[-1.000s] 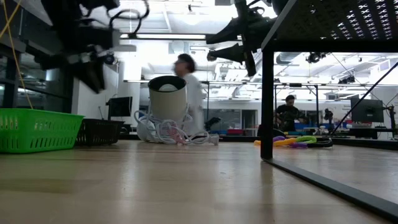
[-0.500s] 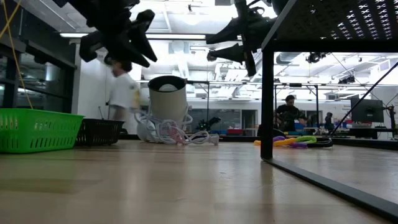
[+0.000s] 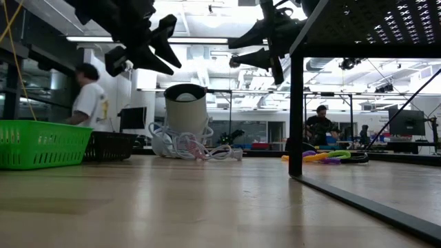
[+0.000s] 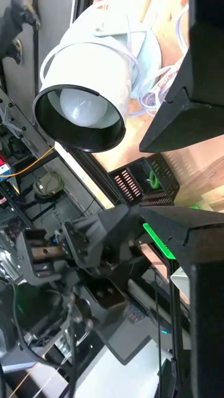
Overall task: Pick & Place Office Desk Supplies
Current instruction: Put the purple coil keychain into the black bin
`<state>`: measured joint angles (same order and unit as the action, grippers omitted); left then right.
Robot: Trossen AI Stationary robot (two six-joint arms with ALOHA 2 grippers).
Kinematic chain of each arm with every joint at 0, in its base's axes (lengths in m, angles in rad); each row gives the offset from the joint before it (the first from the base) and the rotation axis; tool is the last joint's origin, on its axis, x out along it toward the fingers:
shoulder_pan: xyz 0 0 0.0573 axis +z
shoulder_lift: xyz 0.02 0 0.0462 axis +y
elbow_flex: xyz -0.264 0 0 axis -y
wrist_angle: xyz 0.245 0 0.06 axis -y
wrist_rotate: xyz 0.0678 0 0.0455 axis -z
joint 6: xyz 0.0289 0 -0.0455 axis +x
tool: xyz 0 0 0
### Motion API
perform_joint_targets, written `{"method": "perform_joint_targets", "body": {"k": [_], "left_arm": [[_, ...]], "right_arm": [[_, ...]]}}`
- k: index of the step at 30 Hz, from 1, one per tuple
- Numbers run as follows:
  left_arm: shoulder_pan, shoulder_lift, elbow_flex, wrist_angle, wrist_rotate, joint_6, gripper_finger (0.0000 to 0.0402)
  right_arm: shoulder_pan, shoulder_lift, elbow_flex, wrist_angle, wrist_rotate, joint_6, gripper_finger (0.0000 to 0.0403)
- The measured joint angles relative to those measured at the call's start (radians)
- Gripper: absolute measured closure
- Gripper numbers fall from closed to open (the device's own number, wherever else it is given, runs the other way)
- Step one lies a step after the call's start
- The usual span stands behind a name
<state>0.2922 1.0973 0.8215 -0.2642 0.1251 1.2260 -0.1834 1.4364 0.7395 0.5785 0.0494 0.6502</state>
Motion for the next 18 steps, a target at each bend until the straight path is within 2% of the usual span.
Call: {"method": "perform_joint_targets", "body": {"k": [7,18], "left_arm": [[0.014,0.000,0.000,-0.005,0.017,-0.068,0.0293],[0.004,0.000,0.000,0.000,-0.031,-0.283,0.0293]], "right_arm": [[0.000,0.000,0.000,0.000,0.000,0.000,0.0264],[0.000,0.000,0.000,0.000,0.000,0.000,0.0264]]}}
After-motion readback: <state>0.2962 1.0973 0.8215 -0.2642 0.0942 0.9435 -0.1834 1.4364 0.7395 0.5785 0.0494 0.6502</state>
